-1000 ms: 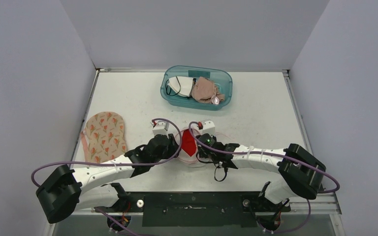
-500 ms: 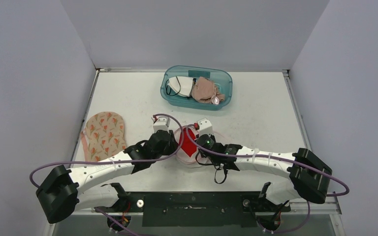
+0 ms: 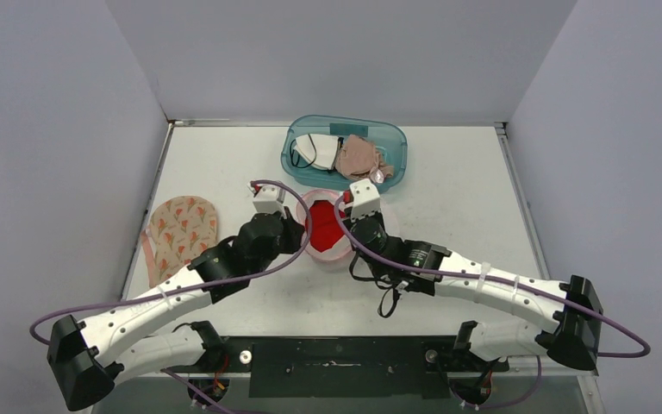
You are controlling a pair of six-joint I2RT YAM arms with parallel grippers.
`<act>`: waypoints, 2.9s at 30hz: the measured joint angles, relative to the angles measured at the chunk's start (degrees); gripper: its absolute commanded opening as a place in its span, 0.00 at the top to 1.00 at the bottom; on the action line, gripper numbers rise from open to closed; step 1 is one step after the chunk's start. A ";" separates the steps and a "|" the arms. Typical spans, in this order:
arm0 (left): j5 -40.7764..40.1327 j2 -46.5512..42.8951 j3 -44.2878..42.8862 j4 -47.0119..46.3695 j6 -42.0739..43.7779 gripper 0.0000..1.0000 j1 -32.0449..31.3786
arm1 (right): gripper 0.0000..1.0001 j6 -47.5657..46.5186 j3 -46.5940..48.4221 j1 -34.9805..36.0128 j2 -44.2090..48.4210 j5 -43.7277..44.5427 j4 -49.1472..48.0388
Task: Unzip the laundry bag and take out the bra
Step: Pick up the bra from the laundry bag.
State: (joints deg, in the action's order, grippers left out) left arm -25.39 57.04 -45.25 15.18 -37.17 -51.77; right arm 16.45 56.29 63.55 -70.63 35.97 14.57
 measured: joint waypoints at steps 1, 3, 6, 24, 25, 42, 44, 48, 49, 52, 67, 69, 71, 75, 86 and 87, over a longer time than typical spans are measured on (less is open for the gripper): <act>0.02 -0.52 0.33 -0.07 -0.11 1.00 -0.02 | 0.95 0.04 -0.31 0.04 0.28 0.57 0.07; 0.02 -1.70 2.75 -1.18 -1.05 1.00 -0.02 | 0.95 0.55 -2.08 0.07 0.48 1.42 -0.20; 0.20 -2.10 8.28 -2.16 -2.73 1.00 -0.02 | 0.95 1.81 -7.76 0.04 0.46 1.68 -0.85; 6.49 -5.55 20.31 -9.25 -7.17 1.00 -0.22 | 0.39 8.52 -17.22 1.84 6.19 0.63 1.36; 6.62 -5.55 20.31 -9.29 -7.17 1.00 -0.22 | 0.40 8.41 -16.79 1.99 7.06 0.66 1.90; 6.01 -4.33 20.28 -8.94 -7.21 0.73 -0.33 | 0.67 4.57 -11.67 2.97 -10.01 -14.91 -15.96; 5.84 -3.93 20.24 -8.92 -7.04 0.60 -0.33 | 0.68 4.50 -12.15 2.97 -12.24 -15.69 -17.27; 5.88 -2.45 19.93 -9.01 -6.73 0.43 -0.39 | 0.70 4.63 -13.92 2.97 -14.34 -17.00 -19.21; 6.08 -2.03 19.80 -9.05 -6.64 0.41 -0.39 | 0.70 4.81 -14.29 2.97 -14.38 -17.22 -19.50; 6.84 -0.07 19.19 -9.88 -6.25 0.38 -0.39 | 0.68 5.33 -15.28 2.97 -14.36 -17.68 -20.55; 6.38 14.60 10.45 -10.62 -4.33 0.64 -0.42 | 0.64 7.50 -18.91 2.93 -3.52 -15.69 -20.94; 5.70 14.67 10.45 -10.19 -4.44 0.72 -0.44 | 0.64 7.63 -19.08 2.93 -3.52 -15.65 -20.94; 4.98 14.64 10.47 -10.08 -4.66 0.81 -0.44 | 0.64 7.63 -19.21 2.93 -3.52 -15.65 -20.96; 3.87 13.97 11.02 -10.05 -4.85 1.00 -0.44 | 0.64 7.56 -19.26 2.82 -4.04 -15.67 -21.73; 1.49 14.80 14.49 -10.86 -5.66 1.00 -0.44 | 0.42 8.31 -21.18 -0.42 -6.16 -17.59 -24.33; 1.49 14.84 14.82 -11.17 -5.73 1.00 -0.44 | 0.38 8.37 -21.18 -0.48 -6.16 -17.86 -24.57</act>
State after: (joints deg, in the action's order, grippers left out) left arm -23.90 71.88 -30.44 4.01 -42.89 -52.21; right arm 24.82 35.11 63.07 -76.79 18.11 -10.00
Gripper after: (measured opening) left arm 0.009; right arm 0.511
